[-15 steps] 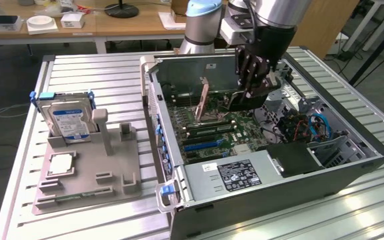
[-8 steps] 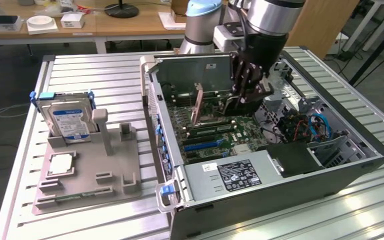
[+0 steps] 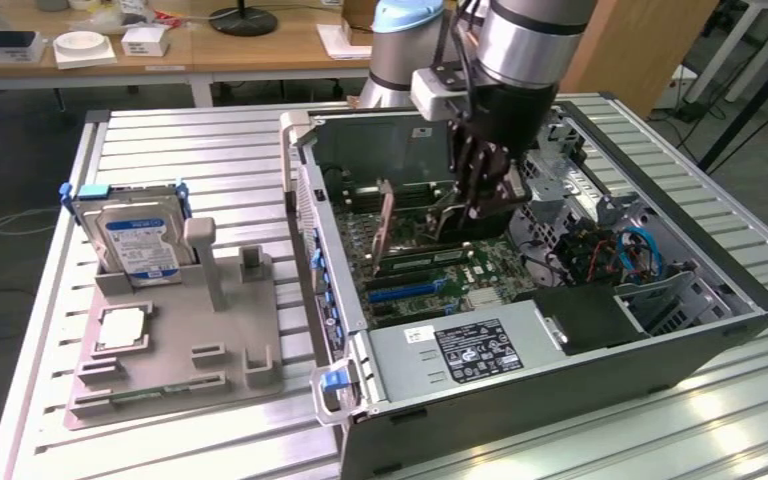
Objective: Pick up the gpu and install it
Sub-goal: 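Insert the gpu into the slot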
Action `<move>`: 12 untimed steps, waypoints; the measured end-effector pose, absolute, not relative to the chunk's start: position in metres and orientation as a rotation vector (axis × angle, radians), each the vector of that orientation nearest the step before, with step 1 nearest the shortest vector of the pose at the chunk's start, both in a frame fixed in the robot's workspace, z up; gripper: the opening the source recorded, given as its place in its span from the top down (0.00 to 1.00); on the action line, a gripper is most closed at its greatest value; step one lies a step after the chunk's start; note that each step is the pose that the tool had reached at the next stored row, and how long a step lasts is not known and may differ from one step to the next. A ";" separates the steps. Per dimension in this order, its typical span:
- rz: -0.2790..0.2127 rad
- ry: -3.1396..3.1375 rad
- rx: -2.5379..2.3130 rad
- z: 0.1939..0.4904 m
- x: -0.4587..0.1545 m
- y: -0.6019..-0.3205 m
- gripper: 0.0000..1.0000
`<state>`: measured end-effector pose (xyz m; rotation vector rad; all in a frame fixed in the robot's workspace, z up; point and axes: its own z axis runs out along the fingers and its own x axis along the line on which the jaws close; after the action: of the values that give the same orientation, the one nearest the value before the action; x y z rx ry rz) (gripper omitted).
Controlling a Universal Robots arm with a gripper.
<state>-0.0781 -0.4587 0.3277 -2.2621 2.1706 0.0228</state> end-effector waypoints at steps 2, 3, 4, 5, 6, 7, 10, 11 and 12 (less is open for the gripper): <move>0.018 2.169 -2.261 0.324 -0.080 -0.458 0.74; 0.015 2.168 -2.260 0.323 -0.081 -0.458 0.74; 0.012 2.168 -2.259 0.321 -0.083 -0.458 0.74; 0.009 2.167 -2.259 0.320 -0.084 -0.458 0.74; 0.006 2.167 -2.258 0.318 -0.085 -0.458 0.74; 0.003 2.167 -2.258 0.317 -0.086 -0.458 0.74; -0.003 2.169 -2.260 0.314 -0.089 -0.457 0.74; -0.005 2.169 -2.261 0.313 -0.090 -0.457 0.74; -0.007 2.170 -2.262 0.312 -0.091 -0.457 0.74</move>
<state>-0.0913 -0.4573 0.3119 -2.2619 2.1703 -0.0073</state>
